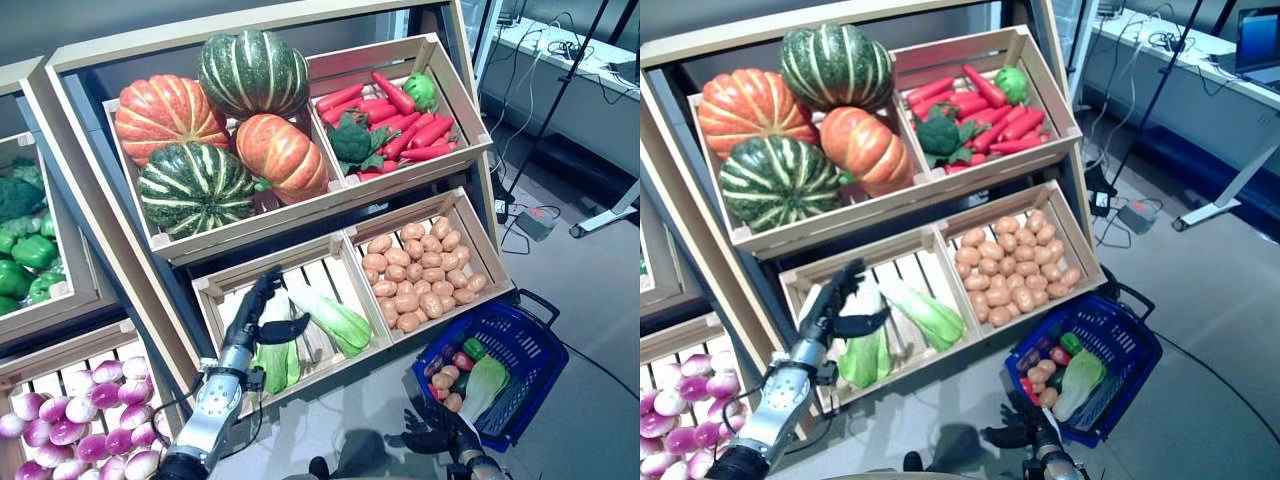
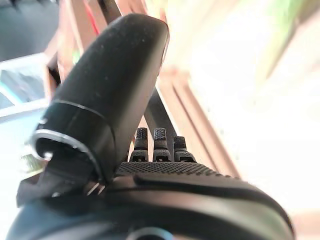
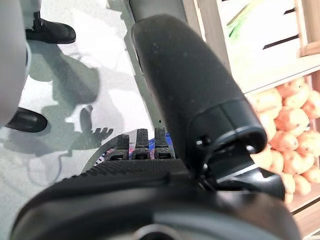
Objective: Put vegetables into the basket
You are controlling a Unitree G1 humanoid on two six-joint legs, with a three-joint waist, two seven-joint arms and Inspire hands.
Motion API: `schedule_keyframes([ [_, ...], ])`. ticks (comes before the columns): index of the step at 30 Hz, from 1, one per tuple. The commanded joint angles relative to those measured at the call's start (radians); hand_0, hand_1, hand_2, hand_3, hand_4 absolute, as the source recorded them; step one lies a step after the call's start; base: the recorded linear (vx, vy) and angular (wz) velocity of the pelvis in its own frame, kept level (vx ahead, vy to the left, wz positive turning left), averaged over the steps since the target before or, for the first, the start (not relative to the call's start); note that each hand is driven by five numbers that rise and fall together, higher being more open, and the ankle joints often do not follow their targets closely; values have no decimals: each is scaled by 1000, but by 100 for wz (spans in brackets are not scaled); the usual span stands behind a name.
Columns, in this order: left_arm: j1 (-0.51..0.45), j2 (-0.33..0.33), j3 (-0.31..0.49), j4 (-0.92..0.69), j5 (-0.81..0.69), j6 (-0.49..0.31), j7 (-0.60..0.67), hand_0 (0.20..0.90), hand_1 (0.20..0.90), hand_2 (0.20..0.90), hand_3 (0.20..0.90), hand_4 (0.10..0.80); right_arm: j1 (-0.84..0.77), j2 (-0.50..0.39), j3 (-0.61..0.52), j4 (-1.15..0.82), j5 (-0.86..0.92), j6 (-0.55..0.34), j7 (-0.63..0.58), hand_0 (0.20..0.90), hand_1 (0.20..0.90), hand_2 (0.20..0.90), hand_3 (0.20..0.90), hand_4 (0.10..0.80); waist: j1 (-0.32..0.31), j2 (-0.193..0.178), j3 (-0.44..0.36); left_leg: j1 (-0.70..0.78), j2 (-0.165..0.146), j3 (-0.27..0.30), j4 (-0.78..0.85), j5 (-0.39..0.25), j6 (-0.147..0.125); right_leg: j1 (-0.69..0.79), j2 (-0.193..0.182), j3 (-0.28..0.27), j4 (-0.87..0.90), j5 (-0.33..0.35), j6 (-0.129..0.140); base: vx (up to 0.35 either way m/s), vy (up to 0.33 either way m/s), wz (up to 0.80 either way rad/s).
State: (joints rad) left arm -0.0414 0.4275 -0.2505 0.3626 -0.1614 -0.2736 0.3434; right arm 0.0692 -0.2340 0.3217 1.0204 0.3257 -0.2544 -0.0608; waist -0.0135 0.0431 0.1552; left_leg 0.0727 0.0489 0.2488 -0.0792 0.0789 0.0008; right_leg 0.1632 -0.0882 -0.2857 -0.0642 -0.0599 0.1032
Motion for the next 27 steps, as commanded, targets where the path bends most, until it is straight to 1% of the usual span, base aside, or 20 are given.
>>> schedule_keyframes([
  [1,-277,46,39,26,119,-6,244,900,900,900,900,800,-48,-15,8,-69,101,-84,-17,900,900,900,900,800,-15,-21,128,-54,-33,-10,158,-190,-5,-141,-5,-23,170,-71,-77,-226,17,2],
  [2,-324,48,33,61,118,5,274,900,900,900,900,800,-67,-22,11,-84,133,-88,2,900,900,900,900,800,-21,-24,158,-92,-28,-7,193,-191,-8,-179,-10,-18,205,-76,-81,-217,27,2],
  [3,-355,53,28,86,98,0,286,900,900,900,900,800,-78,-25,16,-108,156,-85,14,900,900,900,900,800,-27,-26,178,-121,-24,-6,223,-193,-9,-210,-13,-12,236,-82,-85,-222,31,-3],
  [5,-415,68,26,125,72,10,310,900,900,900,900,800,-99,-41,24,-144,203,-90,56,900,900,900,900,800,-37,-32,214,-196,-11,7,319,-213,-13,-284,-23,-2,323,-107,-95,-158,46,-15],
  [6,-431,70,25,142,60,6,317,900,900,900,900,800,-104,-44,26,-152,203,-93,55,900,900,900,900,800,-40,-33,224,-218,-7,12,350,-220,-13,-308,-26,0,355,-115,-97,-136,59,-9],
  [7,-459,72,29,170,32,7,320,900,900,900,900,800,-114,-54,33,-172,199,-98,43,900,900,900,900,800,-47,-38,238,-265,5,22,418,-240,-14,-356,-34,5,418,-134,-102,-108,63,2],
  [8,-478,73,36,189,4,15,315,900,900,900,900,800,-120,-62,36,-185,207,-102,50,900,900,900,900,800,-53,-43,247,-294,15,33,463,-258,-9,-390,-39,5,465,-150,-105,-84,67,6],
  [9,-484,74,37,195,-5,16,311,900,900,900,900,800,-122,-64,35,-192,214,-102,57,900,900,900,900,800,-55,-45,250,-307,18,35,483,-265,-8,-404,-41,6,485,-156,-106,-79,73,1],
  [11,-510,81,37,218,-1,20,336,900,900,900,900,800,-135,-82,30,-228,263,-100,112,900,900,900,900,800,-63,-55,273,-390,41,35,599,-311,-4,-481,-57,15,592,-195,-114,-96,79,-7],
  [14,-558,114,49,242,-1,43,359,900,900,900,900,800,-139,-102,26,-278,295,-95,134,900,900,900,900,800,-69,-64,281,-467,61,39,705,-358,11,-561,-81,21,706,-235,-123,-61,71,-12],
  [18,-619,151,56,267,3,78,378,900,900,900,900,800,-141,-127,26,-348,316,-90,154,900,900,900,900,800,-79,-73,287,-558,76,36,827,-412,24,-663,-112,37,843,-279,-125,-45,60,3],
  [20,-634,156,54,274,-6,90,387,900,900,900,900,800,-140,-133,28,-374,320,-87,149,900,900,900,900,800,-83,-74,284,-594,82,33,871,-427,24,-700,-117,44,883,-289,-127,-30,38,-5],
  [21,-650,160,57,282,-18,99,392,900,900,900,900,800,-144,-138,28,-387,322,-83,147,900,900,900,900,800,-86,-74,286,-621,90,33,903,-438,25,-730,-121,52,914,-298,-126,-20,46,-7],
  [23,-668,168,65,299,-61,109,385,900,900,900,900,800,-147,-145,27,-396,317,-80,143,900,900,900,900,800,-91,-73,292,-643,96,30,936,-451,23,-756,-125,61,947,-307,-125,-2,43,-6],
  [27,-699,184,72,324,-105,106,382,900,900,900,900,800,-151,-163,27,-415,319,-66,133,900,900,900,900,800,-100,-75,300,-671,105,29,972,-465,23,-793,-123,76,978,-313,-124,3,33,-3],
])
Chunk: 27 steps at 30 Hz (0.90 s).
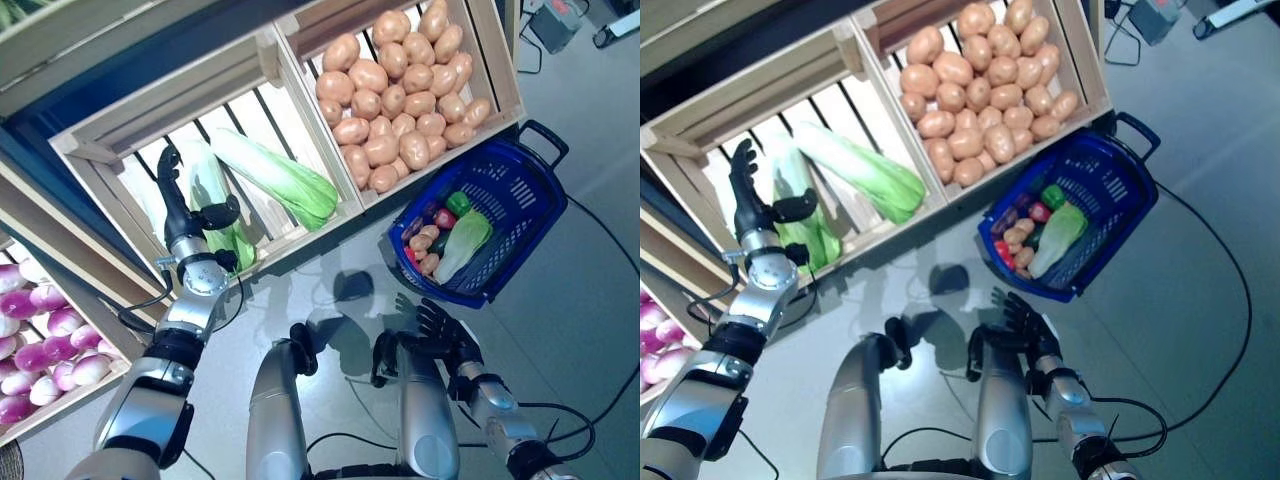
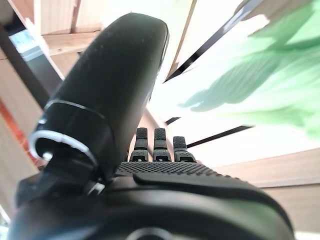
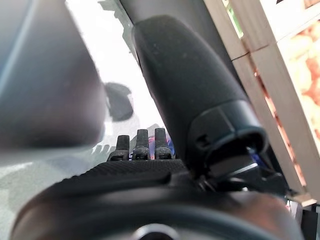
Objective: Put vegetables into the basket
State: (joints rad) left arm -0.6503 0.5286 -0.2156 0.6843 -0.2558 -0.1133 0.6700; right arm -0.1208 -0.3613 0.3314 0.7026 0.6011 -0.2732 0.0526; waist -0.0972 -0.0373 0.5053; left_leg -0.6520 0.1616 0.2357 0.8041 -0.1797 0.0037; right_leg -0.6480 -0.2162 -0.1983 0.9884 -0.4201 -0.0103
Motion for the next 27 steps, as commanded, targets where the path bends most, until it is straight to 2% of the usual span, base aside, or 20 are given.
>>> schedule_keyframes([
  [1,-106,95,35,6,-9,-50,62,900,900,900,900,800,37,-42,15,-103,46,-42,16,900,900,900,900,800,-19,5,-50,37,-3,42,106,-212,19,0,6,-6,-61,44,-11,-16,33,-8],
  [10,-247,183,33,100,-94,-9,69,900,900,900,900,800,41,-85,-8,-115,60,-39,4,900,900,900,900,800,-51,-6,-30,-20,26,48,149,-221,18,-70,21,24,-27,49,-9,-12,16,-2],
  [18,-445,274,-26,314,-130,60,134,900,900,900,900,800,3,-126,-18,-71,106,-59,6,900,900,900,900,800,-79,-14,-7,-85,53,52,175,-220,10,-140,33,44,-6,58,-7,-21,28,-6],
  [23,-524,320,-74,370,-76,97,196,900,900,900,900,800,2,-142,-27,-46,115,-75,-2,900,900,900,900,800,-86,-17,4,-121,62,50,192,-223,7,-176,36,50,5,61,-7,-15,39,-3],
  [27,-582,339,-128,381,-59,171,227,900,900,900,900,800,4,-154,-43,-13,134,-98,9,900,900,900,900,800,-86,-19,13,-163,67,43,213,-228,6,-214,37,53,17,64,-4,-4,25,-1],
])
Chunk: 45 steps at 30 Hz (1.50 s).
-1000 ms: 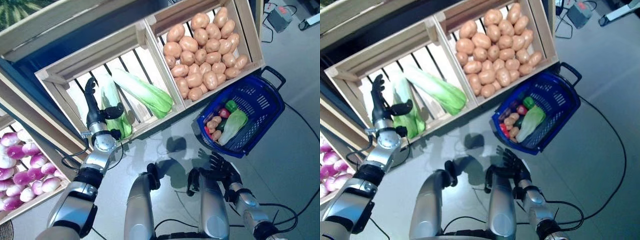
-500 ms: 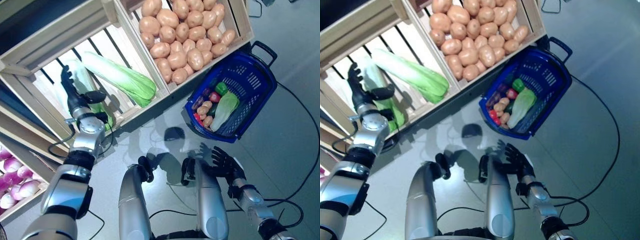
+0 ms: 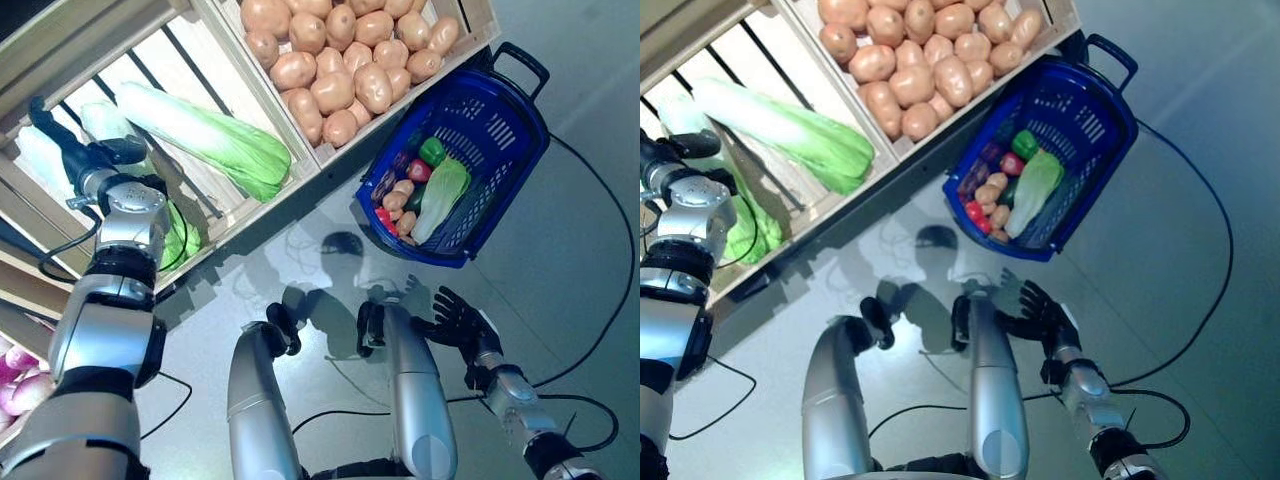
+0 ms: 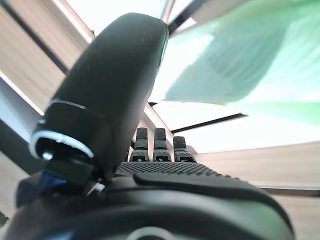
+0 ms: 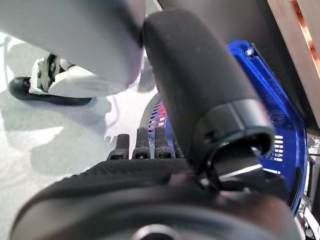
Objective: Put vegetables into the basket
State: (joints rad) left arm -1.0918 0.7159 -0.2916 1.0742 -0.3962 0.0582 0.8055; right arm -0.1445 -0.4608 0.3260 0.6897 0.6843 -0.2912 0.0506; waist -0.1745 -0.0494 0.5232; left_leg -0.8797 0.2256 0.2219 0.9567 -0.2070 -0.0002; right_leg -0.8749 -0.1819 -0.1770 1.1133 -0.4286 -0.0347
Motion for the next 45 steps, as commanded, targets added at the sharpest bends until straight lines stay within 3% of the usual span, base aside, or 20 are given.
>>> schedule_keyframes([
  [1,-151,152,-61,-3,95,15,106,900,900,900,900,800,27,-57,-39,4,57,-83,9,900,900,900,900,800,-9,-8,-4,53,4,55,68,-202,10,2,2,31,-103,72,20,0,0,0],
  [8,-184,152,-120,56,93,149,81,900,900,900,900,800,15,-65,-41,9,52,-80,-1,900,900,900,900,800,-10,-14,-3,-10,4,46,96,-207,11,-58,6,27,-84,74,22,-1,3,-2],
  [14,-187,128,-121,96,24,143,6,900,900,900,900,800,-4,-61,-28,-7,60,-88,-31,900,900,900,900,800,-11,-23,-3,-40,7,41,99,-204,9,-85,11,23,-86,79,22,-8,-5,-2],
  [19,-176,109,-118,143,-60,154,-154,900,900,900,900,800,-12,-59,-41,-13,68,-90,-47,900,900,900,900,800,-14,-25,-3,-64,13,41,111,-204,12,-107,11,19,-77,79,23,-9,-5,-1],
  [20,-175,108,-118,149,-83,140,-186,749,749,749,749,700,-14,-62,-45,-22,67,-89,-52,900,900,900,900,800,-15,-25,-3,-68,14,42,110,-202,12,-111,11,19,-79,81,22,-40,-12,-3],
  [21,-166,108,-117,146,-112,114,-215,300,300,300,300,400,-12,-66,-51,-35,70,-88,-55,900,900,900,900,800,-16,-23,-3,-69,14,43,105,-199,12,-113,12,19,-83,82,23,-41,-9,-4],
  [34,-132,145,-95,91,-117,57,-234,300,300,300,300,400,0,-75,-64,-69,95,-98,-9,900,900,900,900,800,-12,-9,-3,14,12,60,55,-192,13,-36,10,24,-123,81,19,-9,-4,0],
  [41,-76,162,-52,37,-166,33,-258,300,300,300,300,400,15,-70,-53,-124,79,-92,-22,900,900,900,900,800,-13,1,-3,195,-7,79,-39,-181,9,132,17,31,-198,82,21,5,1,0],
  [45,-13,168,1,-22,-234,-21,-300,300,300,300,300,400,39,-50,-51,-174,55,-103,-43,900,900,900,900,800,-10,11,-33,312,-29,94,-106,-173,18,236,9,25,-245,80,22,36,1,5],
])
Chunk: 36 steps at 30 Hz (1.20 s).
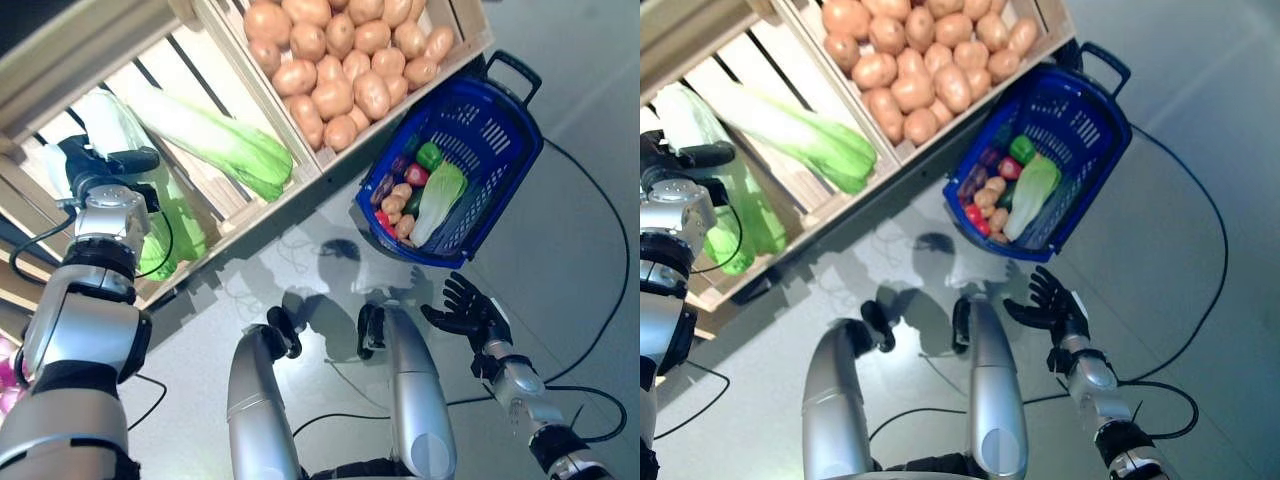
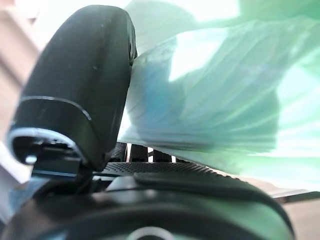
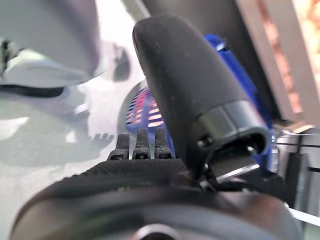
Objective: Put vegetables into the basket
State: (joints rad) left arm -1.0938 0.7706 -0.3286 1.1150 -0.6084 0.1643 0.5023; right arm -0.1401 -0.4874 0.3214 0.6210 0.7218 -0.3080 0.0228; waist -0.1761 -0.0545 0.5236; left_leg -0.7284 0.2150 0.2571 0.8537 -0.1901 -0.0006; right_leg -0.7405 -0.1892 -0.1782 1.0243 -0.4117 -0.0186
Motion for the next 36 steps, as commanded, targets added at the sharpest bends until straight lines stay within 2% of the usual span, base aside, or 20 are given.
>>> schedule_keyframes([
  [1,8,111,52,-80,-30,-133,-6,300,300,300,300,400,42,-16,-47,-114,9,-91,-20,900,900,900,900,800,-7,19,-43,184,-25,61,-18,-189,20,123,12,24,-166,62,7,37,-2,-4],
  [11,253,67,173,-270,-22,-189,-51,300,300,300,300,400,106,70,-26,-194,-52,-79,-53,900,900,900,900,800,27,47,-162,455,-108,52,-237,-139,41,412,-9,-29,-356,78,18,68,-19,4],
  [14,336,39,205,-332,-32,-193,-87,300,300,300,300,400,126,101,-21,-219,-46,-65,-38,900,900,900,900,800,41,60,-215,569,-136,55,-346,-110,38,545,-2,-63,-475,95,26,135,-29,6],
  [18,431,-5,229,-408,-71,-242,-183,300,300,300,300,400,140,132,-17,-281,-29,-46,33,900,900,900,900,800,58,80,-277,698,-167,42,-474,-77,23,699,21,-92,-627,122,38,133,-20,8],
  [22,473,-44,227,-462,-92,-279,-261,300,300,300,300,400,126,146,-21,-317,-18,-15,95,900,900,900,900,800,70,90,-310,765,-184,35,-560,-46,15,774,33,-107,-719,151,45,52,-17,10],
  [23,485,-68,222,-493,-113,-307,-314,300,300,300,300,400,100,144,-20,-337,-27,-14,109,900,900,900,900,800,79,92,-327,790,-191,31,-594,-34,11,800,39,-112,-750,164,49,34,-37,13],
  [26,530,-135,220,-577,-120,-368,-412,300,300,300,300,400,32,134,-36,-392,-5,38,166,900,900,900,900,800,98,89,-357,841,-200,21,-667,-9,4,857,56,-127,-825,196,55,28,-52,9],
  [29,549,-158,211,-623,-130,-387,-462,300,300,300,300,400,-4,125,-42,-417,15,80,190,900,900,900,900,800,106,86,-369,859,-204,15,-699,3,1,875,64,-129,-859,214,60,-18,-37,15],
  [32,574,-204,190,-706,-156,-399,-570,300,300,300,300,400,-75,107,-37,-438,46,149,260,900,900,900,900,800,121,77,-388,882,-208,6,-756,27,-4,903,76,-136,-925,249,66,-48,-53,1],
  [35,576,-220,166,-756,-199,-385,-654,300,300,300,300,400,-111,89,-24,-444,88,218,306,900,900,900,900,800,126,72,-403,902,-210,12,-806,49,-9,921,82,-144,-972,278,74,-35,-37,0],
  [36,573,-228,150,-782,-229,-375,-725,300,300,300,300,400,-131,87,-16,-438,122,267,348,900,900,900,900,800,129,69,-415,916,-213,16,-842,61,-10,931,86,-146,-1004,295,81,-28,-38,0],
])
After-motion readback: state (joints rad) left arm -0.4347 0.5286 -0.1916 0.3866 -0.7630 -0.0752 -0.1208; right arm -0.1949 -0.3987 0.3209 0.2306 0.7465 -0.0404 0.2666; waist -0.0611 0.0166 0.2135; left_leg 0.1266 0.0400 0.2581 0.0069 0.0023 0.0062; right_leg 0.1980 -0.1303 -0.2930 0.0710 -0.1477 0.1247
